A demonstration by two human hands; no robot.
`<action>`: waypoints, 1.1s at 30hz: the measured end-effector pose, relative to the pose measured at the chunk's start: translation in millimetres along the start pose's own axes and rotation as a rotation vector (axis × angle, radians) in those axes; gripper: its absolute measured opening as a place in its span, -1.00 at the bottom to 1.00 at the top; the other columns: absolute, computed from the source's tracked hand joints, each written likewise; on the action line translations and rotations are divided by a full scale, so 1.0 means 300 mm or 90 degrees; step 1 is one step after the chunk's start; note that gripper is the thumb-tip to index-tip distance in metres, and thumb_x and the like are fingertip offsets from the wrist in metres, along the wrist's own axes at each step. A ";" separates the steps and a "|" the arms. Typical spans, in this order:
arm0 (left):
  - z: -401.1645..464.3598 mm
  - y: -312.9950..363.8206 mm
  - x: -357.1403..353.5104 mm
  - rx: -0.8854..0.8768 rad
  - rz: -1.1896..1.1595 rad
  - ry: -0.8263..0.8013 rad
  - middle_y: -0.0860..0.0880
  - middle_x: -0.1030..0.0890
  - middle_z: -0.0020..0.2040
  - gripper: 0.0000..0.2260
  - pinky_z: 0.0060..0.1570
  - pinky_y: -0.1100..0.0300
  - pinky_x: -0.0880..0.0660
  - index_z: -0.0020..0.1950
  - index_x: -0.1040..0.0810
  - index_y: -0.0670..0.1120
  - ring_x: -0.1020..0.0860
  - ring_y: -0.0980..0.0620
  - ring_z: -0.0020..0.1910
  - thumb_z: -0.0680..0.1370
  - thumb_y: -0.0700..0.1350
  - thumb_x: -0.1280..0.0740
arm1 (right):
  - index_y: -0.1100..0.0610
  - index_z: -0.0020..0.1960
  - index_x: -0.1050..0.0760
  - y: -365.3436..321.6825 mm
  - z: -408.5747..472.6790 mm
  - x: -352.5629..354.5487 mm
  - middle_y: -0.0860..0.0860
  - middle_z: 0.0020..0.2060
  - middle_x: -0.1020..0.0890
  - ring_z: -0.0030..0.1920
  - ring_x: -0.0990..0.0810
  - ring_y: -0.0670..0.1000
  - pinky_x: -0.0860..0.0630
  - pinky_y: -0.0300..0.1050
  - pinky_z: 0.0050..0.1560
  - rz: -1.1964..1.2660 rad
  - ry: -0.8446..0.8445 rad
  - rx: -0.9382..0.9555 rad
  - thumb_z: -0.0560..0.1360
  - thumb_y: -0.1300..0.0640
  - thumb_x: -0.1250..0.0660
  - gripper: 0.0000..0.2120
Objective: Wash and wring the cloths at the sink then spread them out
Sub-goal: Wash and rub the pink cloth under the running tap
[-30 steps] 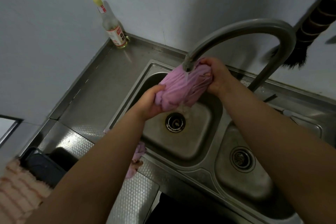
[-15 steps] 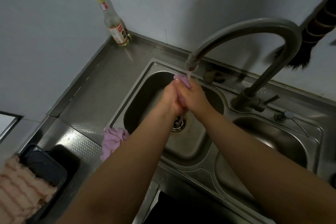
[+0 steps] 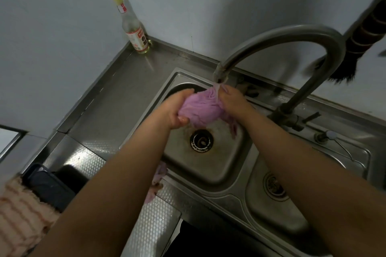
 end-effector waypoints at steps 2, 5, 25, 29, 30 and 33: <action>0.011 0.038 0.050 -0.023 -0.025 0.023 0.00 -0.50 -0.49 -0.69 -0.69 0.37 -0.30 -0.23 -0.47 -0.13 -0.46 0.11 -0.60 0.64 -0.02 -0.16 | 0.15 0.21 -0.49 0.019 0.005 0.024 0.00 0.01 -0.50 0.03 -0.45 -0.04 -0.33 -0.22 0.00 -0.068 -0.049 0.003 0.63 0.03 -0.12 -0.71; 0.022 0.065 0.089 -0.068 -0.055 0.052 -0.04 -0.64 -0.29 -0.81 -0.34 0.24 -0.57 -0.06 -0.53 -0.10 -0.60 0.06 -0.36 0.63 -0.03 -0.22 | 0.07 0.10 -0.50 0.058 0.019 0.046 0.12 0.08 -0.59 -0.07 -0.58 -0.04 -0.52 -0.17 -0.12 -0.073 -0.097 -0.002 0.61 0.00 -0.17 -0.80; 0.075 -0.177 -0.051 -0.085 -0.240 -0.003 -0.19 -0.62 0.08 -0.78 0.26 0.02 -0.45 0.05 -0.57 -0.18 -0.56 -0.05 0.16 0.65 -0.10 -0.19 | 0.03 0.34 -0.37 0.215 -0.230 -0.103 0.01 0.33 -0.40 0.22 -0.46 -0.03 -0.45 -0.08 0.16 -0.249 -0.088 0.275 0.60 0.05 -0.19 -0.68; 0.046 -0.148 -0.063 -0.118 -0.163 -0.023 -0.24 -0.55 0.18 -0.77 0.32 -0.04 -0.36 0.16 -0.56 -0.14 -0.51 -0.15 0.20 0.64 -0.05 -0.21 | 0.08 0.06 -0.45 0.213 -0.160 -0.119 0.11 0.06 -0.54 -0.04 -0.56 0.03 -0.53 0.05 0.06 0.033 0.119 0.008 0.61 -0.10 -0.10 -0.72; 0.037 -0.137 -0.065 -0.125 -0.138 -0.023 -0.23 -0.57 0.12 -0.78 0.26 -0.01 -0.40 0.13 -0.56 -0.13 -0.53 -0.14 0.14 0.64 -0.04 -0.21 | 0.09 0.03 -0.49 0.196 -0.130 -0.116 0.12 0.02 -0.58 -0.04 -0.58 0.07 -0.55 0.08 0.02 0.160 0.113 -0.120 0.60 -0.21 -0.02 -0.57; 0.012 -0.116 -0.067 -0.118 0.013 -0.093 -0.19 -0.45 -0.16 -0.70 -0.06 0.12 -0.32 -0.07 -0.58 -0.10 -0.39 -0.12 -0.17 0.51 0.14 -0.37 | 0.19 0.25 -0.50 0.173 -0.056 -0.092 0.19 0.10 -0.60 -0.07 -0.63 0.14 -0.57 -0.05 -0.20 0.632 -0.123 -0.372 0.47 -0.45 0.08 -0.19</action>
Point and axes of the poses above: each hand's wrist, its own z-axis towards the middle knuckle, its own x-axis out of the back of the hand, y = z × x, the point moved 1 cm from there along z, towards the middle knuckle
